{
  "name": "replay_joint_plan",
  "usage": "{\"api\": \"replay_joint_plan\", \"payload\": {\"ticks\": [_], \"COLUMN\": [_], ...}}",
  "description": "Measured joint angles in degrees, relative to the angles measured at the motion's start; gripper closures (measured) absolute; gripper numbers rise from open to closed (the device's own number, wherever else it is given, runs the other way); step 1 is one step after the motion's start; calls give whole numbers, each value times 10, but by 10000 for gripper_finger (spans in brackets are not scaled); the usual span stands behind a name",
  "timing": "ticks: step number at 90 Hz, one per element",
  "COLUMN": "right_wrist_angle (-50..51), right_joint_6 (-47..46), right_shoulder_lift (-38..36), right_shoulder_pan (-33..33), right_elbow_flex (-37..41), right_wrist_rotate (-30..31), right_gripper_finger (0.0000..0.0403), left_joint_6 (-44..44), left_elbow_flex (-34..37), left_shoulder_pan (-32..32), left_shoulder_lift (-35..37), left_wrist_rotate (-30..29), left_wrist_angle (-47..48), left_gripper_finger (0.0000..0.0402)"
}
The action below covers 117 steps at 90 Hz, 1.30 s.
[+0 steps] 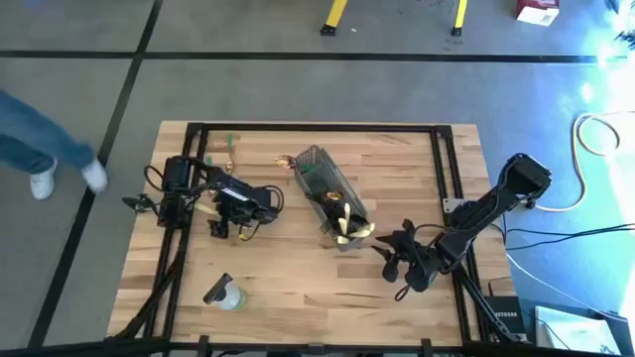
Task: Sort silverware
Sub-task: Put the silver knife into the cutlery rack
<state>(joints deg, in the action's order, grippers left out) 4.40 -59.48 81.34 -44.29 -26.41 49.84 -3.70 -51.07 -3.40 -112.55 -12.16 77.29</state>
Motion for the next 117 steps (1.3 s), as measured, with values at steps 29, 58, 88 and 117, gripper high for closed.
{"api": "replay_joint_plan", "payload": {"ticks": [29, 58, 88, 117], "right_wrist_angle": [-1, -3, -4, -4], "right_joint_6": [0, 0, 0, 0], "right_shoulder_lift": [0, 0, 0, 0], "right_shoulder_pan": [0, 0, 0, 0], "right_elbow_flex": [0, 0, 0, 0], "right_wrist_rotate": [0, 0, 0, 0], "right_gripper_finger": [285, 285, 285, 285], "left_joint_6": [8, -44, -72, -80], "left_elbow_flex": [47, 53, 54, 54], "left_shoulder_pan": [-4, -4, -4, -4], "left_shoulder_lift": [0, 2, 1, 1], "left_wrist_rotate": [-19, -49, -51, -31], "left_wrist_angle": [-21, -52, -49, -58], "left_gripper_finger": [97, 101, 174, 263]}}
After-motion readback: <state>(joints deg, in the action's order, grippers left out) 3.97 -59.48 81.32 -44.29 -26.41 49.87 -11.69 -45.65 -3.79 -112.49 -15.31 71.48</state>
